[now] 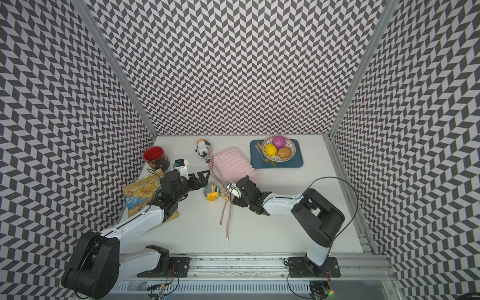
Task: Remove the decoration from the bag
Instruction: Pick up the bag from the center of the board.
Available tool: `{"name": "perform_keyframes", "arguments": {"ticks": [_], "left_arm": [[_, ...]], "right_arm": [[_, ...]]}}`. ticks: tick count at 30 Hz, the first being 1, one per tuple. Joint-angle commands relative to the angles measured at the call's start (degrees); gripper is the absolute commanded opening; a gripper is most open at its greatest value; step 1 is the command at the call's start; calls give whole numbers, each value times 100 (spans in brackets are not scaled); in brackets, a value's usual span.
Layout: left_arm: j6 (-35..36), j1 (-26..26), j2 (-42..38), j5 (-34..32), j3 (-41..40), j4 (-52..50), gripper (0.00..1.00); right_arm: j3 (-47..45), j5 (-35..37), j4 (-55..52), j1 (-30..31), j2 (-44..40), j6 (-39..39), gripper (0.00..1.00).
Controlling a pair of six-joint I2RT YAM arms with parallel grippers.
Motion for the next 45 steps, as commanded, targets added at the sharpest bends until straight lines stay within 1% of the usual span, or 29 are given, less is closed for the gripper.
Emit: {"name": "perform_keyframes", "arguments": {"ticks": [1,3,6,8,11,13,16,19,20,23,26,33,36,39,42,45], "left_arm": [[127,-33,18,-19,180,-96,100],[158,-33,24,-19,216,-154,100],[144,-37,56,33,246,-136,100],[147,-42,78,42,271,-147,100],[181,-42,95,67,270,-156,100],[254,-50,139,144,308,-164,100],[368,-104,274,189,470,-301,100],[635,-175,342,182,598,-322,100],[703,-201,345,191,637,-308,100],[991,-262,355,261,794,-248,100],[1415,-295,316,388,967,-206,100],[3066,-480,5,1068,910,173,100],[4061,-641,-58,1798,766,343,100],[5023,-865,-23,2165,726,323,100],[5932,-1199,96,2030,897,-121,100],[6581,-1530,83,1803,739,-19,100]], "right_arm": [[148,258,594,-20,208,-409,83],[181,282,766,-11,297,-417,83],[328,304,750,-22,551,-506,83],[282,278,759,-29,581,-576,77],[38,128,1025,-33,406,-636,60],[-27,79,1097,-31,351,-651,53],[-124,-46,1152,-37,202,-631,34],[-302,-239,1282,-39,-93,-553,15],[-384,-257,1342,-33,-219,-512,12],[-599,-476,1390,-95,-693,-364,9],[-813,-912,1373,-247,-1249,-110,7],[-1422,-1845,1685,-698,-2328,265,6],[-1585,-2448,1790,-1018,-2752,481,6],[-1581,-2858,1699,-1168,-2989,641,6],[-1599,-3086,1624,-1251,-3154,808,6],[-1579,-3420,1463,-1392,-3251,999,6]]}}
